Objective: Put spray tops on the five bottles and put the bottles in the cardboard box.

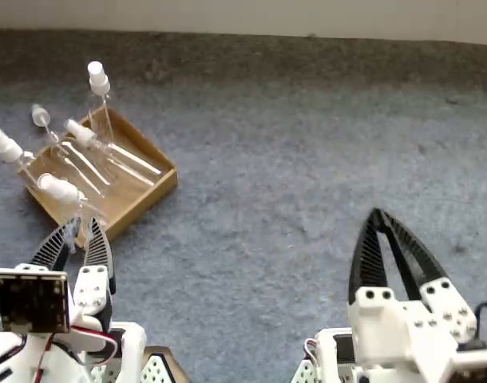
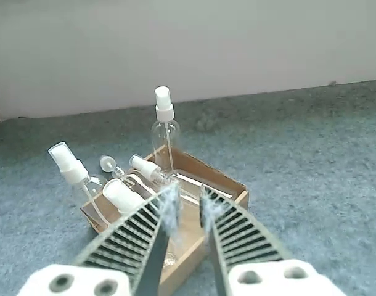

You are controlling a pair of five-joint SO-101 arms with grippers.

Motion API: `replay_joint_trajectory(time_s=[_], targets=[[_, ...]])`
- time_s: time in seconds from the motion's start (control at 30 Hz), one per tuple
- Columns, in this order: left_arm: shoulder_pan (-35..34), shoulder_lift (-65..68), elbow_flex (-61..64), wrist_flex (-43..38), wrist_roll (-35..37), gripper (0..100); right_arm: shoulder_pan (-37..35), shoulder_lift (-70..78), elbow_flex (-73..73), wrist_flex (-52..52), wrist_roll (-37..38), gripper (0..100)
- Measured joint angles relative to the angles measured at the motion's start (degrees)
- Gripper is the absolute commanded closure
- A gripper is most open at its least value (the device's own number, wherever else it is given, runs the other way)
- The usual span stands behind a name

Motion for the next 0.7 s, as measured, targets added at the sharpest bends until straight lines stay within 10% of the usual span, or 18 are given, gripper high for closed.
replay_joint_trajectory(time_s=[0.7], targets=[[3.5,-10.9,8.4,0.6,-3.5,100,4.5,-12.2,15.2,0.0,0.0,99.3]])
